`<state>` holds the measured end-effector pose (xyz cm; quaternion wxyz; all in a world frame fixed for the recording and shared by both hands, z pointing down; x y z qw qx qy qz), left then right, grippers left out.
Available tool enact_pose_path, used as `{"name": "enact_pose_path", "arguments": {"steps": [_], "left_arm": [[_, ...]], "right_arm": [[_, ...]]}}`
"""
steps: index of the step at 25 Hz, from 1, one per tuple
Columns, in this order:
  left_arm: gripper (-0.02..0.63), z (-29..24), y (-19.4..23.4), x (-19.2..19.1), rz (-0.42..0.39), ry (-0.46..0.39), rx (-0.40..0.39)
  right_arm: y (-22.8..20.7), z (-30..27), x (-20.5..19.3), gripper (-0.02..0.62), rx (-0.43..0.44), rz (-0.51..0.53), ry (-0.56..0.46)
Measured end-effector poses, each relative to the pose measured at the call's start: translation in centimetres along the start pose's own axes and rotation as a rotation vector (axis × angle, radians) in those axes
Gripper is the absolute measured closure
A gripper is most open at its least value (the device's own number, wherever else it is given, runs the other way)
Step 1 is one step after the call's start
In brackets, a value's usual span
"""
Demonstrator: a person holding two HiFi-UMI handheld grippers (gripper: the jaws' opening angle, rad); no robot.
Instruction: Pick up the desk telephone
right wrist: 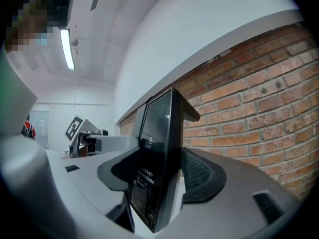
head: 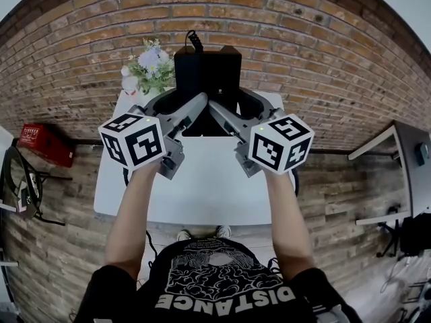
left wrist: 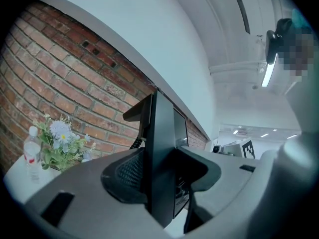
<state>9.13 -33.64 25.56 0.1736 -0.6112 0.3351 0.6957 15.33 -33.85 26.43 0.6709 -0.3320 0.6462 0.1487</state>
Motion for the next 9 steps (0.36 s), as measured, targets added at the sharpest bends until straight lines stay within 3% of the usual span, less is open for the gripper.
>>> {"name": "enact_pose_path", "arguments": {"steps": [9], "left_arm": [[0.408, 0.05, 0.14, 0.02, 0.001, 0.002, 0.0]], "right_arm": [[0.04, -0.15, -0.04, 0.339, -0.001, -0.006, 0.0]]}}
Point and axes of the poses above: the fingertips, and each gripper's own axes: z backward along the fingers, y to its left, x out of its top, the point moved 1 cm from there along z, backward along the fingers, and after that the axes turned 6 degrees about -z, right-handed, at the moved point
